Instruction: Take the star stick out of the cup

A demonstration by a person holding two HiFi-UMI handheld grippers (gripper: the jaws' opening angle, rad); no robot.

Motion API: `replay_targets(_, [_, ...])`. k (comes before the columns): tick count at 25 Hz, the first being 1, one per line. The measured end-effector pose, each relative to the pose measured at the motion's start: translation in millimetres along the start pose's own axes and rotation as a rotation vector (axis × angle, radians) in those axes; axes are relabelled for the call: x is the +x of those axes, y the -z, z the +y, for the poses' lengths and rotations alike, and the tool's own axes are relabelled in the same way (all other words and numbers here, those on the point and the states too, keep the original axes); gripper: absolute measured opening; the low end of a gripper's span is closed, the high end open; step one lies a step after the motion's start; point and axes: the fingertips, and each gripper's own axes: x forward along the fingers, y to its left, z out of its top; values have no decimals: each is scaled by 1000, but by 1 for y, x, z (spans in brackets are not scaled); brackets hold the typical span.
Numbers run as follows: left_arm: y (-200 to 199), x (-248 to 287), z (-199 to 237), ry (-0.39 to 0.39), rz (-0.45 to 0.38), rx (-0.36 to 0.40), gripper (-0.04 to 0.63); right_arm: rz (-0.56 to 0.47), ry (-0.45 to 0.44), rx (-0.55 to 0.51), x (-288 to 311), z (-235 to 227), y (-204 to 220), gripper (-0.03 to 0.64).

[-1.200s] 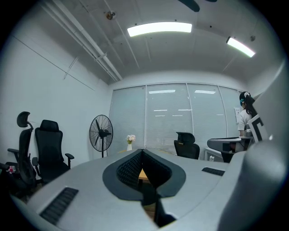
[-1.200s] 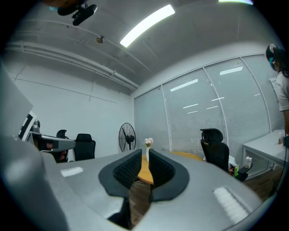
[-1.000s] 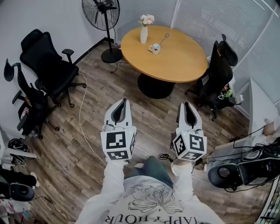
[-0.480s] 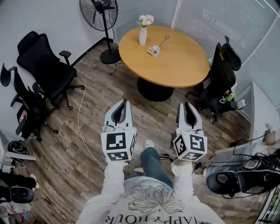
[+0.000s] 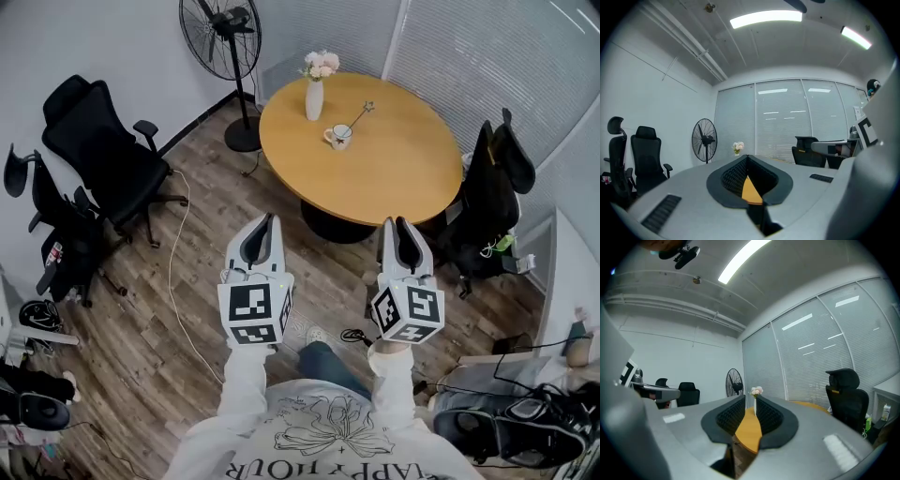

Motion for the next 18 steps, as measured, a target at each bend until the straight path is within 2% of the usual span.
replay_targets(8, [-17, 78, -8, -38, -19, 5, 6, -12, -49, 4, 77, -42, -9, 74])
replay_targets(18, [-10, 142, -12, -58, 5, 1, 6, 8, -75, 18, 137, -72, 0, 74])
